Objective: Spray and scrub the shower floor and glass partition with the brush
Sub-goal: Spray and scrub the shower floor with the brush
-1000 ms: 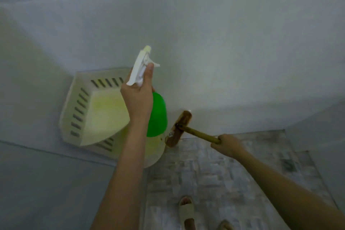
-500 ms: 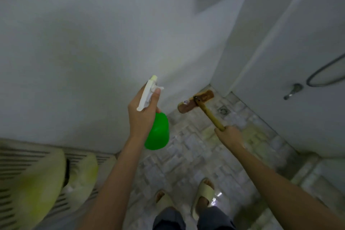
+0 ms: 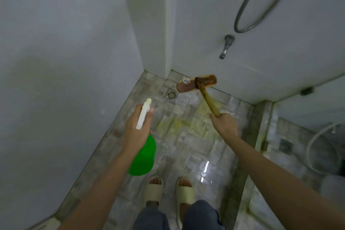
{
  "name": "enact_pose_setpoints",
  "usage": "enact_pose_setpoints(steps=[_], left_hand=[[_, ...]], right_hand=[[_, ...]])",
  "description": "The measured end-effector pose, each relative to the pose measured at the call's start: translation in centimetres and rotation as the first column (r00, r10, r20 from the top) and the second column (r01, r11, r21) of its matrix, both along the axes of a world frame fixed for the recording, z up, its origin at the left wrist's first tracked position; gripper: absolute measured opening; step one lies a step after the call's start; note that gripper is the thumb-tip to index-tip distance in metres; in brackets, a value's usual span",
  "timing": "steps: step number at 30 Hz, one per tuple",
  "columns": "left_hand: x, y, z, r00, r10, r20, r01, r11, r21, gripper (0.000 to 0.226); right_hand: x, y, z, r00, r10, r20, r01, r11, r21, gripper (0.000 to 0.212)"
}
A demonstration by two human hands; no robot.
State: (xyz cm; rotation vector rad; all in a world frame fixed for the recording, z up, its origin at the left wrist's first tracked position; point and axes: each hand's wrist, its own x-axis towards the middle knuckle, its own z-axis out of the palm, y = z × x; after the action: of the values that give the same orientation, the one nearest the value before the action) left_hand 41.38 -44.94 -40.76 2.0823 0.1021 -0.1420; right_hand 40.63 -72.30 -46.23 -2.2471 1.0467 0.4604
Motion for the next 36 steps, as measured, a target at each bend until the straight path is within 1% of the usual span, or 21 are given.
enact_pose_setpoints(steps=[3,7,13,17,20,22,25,28,31,33,36], left_hand=[[1.3,-2.4,-8.3,0.993,-0.105,-0.060,0.103,0.994,-0.025,0.009],[3.2,-4.7,-19.5,0.977,-0.183,-0.111,0.179,0.983,-0.044,0.024],[5.1,-7.2,-34.4,0.936,-0.329,-0.123,0.334,0.942,0.017,0.033],[5.7,-8.5,-41.1,0.915,-0.382,-0.126,0.393,0.916,0.080,0.039],[5.3,-9.5,-44.4,0.914,-0.370,-0.165,0.385,0.920,0.069,0.047],[4.7,-10.2,-45.6,0.920,-0.330,-0.212,0.343,0.939,0.029,0.054],[3.1,-11.3,-47.0,0.919,-0.277,-0.280,0.283,0.959,-0.017,0.063],[1.6,-11.9,-47.5,0.906,-0.290,-0.308,0.306,0.952,0.006,0.067],[1.3,-12.0,-46.9,0.910,-0.310,-0.276,0.312,0.949,-0.039,0.062],[1.8,-12.0,-46.3,0.918,-0.317,-0.240,0.320,0.947,-0.028,0.056],[2.8,-11.9,-45.2,0.928,-0.322,-0.187,0.319,0.947,-0.043,0.056]], right_hand=[[-0.2,-2.3,-7.6,0.994,-0.107,0.030,0.106,0.994,0.017,0.033],[-0.1,-4.6,-18.3,0.986,-0.162,0.050,0.162,0.987,0.013,0.036],[0.9,-7.3,-33.0,0.970,-0.218,0.105,0.217,0.976,0.028,0.036],[1.3,-9.0,-39.9,0.957,-0.251,0.142,0.246,0.968,0.052,0.035],[1.6,-10.1,-43.7,0.926,-0.319,0.204,0.297,0.946,0.132,0.035],[1.6,-10.5,-44.7,0.908,-0.347,0.236,0.316,0.935,0.161,0.035],[0.7,-10.9,-45.1,0.906,-0.349,0.240,0.324,0.936,0.138,0.031],[-0.7,-11.1,-45.1,0.909,-0.352,0.225,0.342,0.936,0.084,0.031],[-1.8,-11.2,-45.3,0.917,-0.348,0.197,0.342,0.937,0.064,0.030],[-2.0,-11.1,-45.3,0.918,-0.351,0.188,0.343,0.937,0.074,0.028],[-1.9,-11.0,-44.8,0.919,-0.356,0.170,0.348,0.935,0.075,0.026]])
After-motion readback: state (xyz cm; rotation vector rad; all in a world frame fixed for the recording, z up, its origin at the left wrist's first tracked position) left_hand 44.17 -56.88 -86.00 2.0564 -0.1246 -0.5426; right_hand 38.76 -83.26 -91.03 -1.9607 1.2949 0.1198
